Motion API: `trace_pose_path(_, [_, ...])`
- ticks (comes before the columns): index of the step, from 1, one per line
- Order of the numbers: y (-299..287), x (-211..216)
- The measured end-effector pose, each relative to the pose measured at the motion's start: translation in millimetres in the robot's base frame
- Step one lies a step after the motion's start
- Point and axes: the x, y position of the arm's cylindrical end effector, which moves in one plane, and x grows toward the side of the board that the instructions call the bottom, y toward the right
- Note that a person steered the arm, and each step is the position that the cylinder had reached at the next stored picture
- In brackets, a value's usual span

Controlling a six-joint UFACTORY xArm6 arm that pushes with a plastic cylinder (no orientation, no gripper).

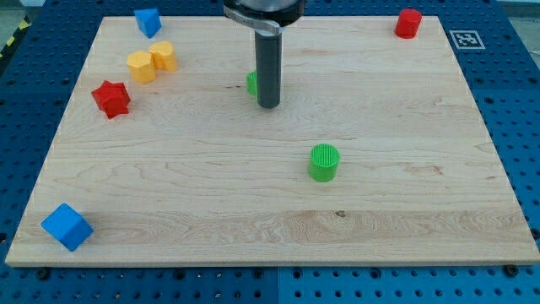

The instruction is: Slide the green star towards the top center

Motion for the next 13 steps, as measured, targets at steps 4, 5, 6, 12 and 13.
trace_pose_path(4, [-57,-37])
trace_pose_path(5, [-39,-37])
trace_pose_path(6, [-29,-37])
trace_pose_path(12, [31,-31])
trace_pose_path(13, [31,-48])
